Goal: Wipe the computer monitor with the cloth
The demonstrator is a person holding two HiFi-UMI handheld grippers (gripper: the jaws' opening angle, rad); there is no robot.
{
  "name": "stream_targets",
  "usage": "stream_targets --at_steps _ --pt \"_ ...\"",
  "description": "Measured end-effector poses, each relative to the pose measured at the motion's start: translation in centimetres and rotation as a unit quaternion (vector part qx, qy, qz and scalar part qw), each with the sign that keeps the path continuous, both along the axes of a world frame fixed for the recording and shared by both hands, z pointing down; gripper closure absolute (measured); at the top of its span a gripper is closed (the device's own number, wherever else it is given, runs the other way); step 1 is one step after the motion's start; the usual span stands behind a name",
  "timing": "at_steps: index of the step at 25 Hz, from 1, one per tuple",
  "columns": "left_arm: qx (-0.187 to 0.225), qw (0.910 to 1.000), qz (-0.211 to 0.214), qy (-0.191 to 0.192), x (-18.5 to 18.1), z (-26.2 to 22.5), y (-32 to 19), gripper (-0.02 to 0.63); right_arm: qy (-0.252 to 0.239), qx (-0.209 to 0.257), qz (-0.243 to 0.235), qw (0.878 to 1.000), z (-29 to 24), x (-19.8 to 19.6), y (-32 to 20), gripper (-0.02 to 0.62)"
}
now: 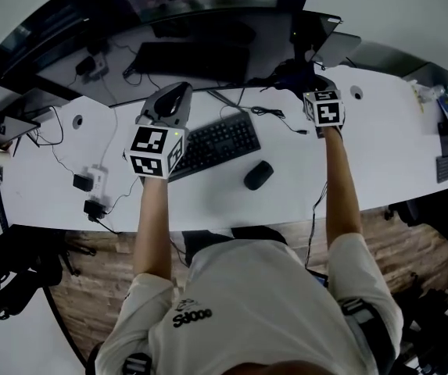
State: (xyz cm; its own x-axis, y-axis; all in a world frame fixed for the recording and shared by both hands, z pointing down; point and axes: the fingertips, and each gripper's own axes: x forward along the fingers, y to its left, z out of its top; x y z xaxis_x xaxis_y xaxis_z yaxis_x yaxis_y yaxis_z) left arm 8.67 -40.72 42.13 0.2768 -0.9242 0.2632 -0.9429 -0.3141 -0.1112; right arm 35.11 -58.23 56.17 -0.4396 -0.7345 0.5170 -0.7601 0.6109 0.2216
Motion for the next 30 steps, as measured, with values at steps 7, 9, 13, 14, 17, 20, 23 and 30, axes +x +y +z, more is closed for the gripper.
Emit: stream_targets --at_steps 7,9,13,14,17,20,23,30 --pt "-0.016 0.9997 -0.018 0.005 -2.3 1.8 0.2 0.577 0.01 -0.053 0.013 0.998 6.2 -0.5 0.5 0.51" --pt "-0.023 0.9995 -0.021 0.006 -2.8 2.4 0.6 0.577 0.01 -0.081 0.021 0.996 8.4 -0.6 0.6 0.511" --pt "-0.038 0.9988 -0.03 0.009 -4.4 4.0 2.0 0.577 -0.073 -0.137 0.077 0.985 10.5 -1.3 0.6 0.512" --pt "-0.041 0.9985 -0.035 0.009 -4.9 4.3 2.4 0.577 -0.114 -0.154 0.092 0.977 10.6 -1.8 0.7 0.512" --pt "-0.047 0.9977 -0.047 0.013 -6.3 5.0 3.8 0.577 -0.266 -0.222 0.128 0.929 11.0 -3.3 1.1 0.512" --pt "-0.055 0.997 -0.053 0.01 -7.6 5.9 5.2 0.577 -0.32 -0.233 0.123 0.91 11.5 -4.5 1.2 0.512" --pt "-0.057 0.996 -0.067 0.011 -9.4 6.1 6.0 0.577 -0.317 -0.219 0.104 0.917 11.2 -6.7 1.4 0.512" --pt "-0.053 0.9945 -0.087 0.026 -12.1 5.4 8.0 0.577 -0.327 -0.23 0.103 0.911 10.9 -10.3 2.8 0.512"
